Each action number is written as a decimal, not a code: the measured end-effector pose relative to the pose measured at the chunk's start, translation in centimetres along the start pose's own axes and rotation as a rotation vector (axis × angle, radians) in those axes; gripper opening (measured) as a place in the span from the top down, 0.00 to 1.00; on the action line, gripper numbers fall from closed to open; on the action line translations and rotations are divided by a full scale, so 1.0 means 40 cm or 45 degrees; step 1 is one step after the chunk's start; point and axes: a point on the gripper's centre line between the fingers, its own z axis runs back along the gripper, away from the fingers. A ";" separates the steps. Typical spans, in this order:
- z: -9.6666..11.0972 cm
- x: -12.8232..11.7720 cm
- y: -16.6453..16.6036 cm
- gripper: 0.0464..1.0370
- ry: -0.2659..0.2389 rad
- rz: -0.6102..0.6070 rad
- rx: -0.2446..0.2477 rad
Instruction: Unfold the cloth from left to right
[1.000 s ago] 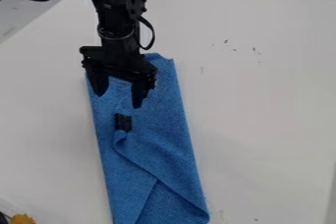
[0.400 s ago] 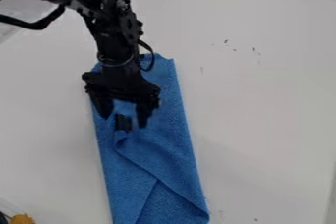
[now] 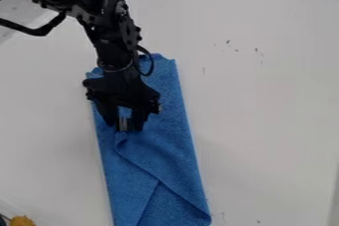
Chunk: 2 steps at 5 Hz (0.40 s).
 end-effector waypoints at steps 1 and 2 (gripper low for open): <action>-0.010 0.001 0.003 0.17 0.009 -0.006 -0.011; -0.008 0.004 0.009 0.05 0.007 -0.008 -0.009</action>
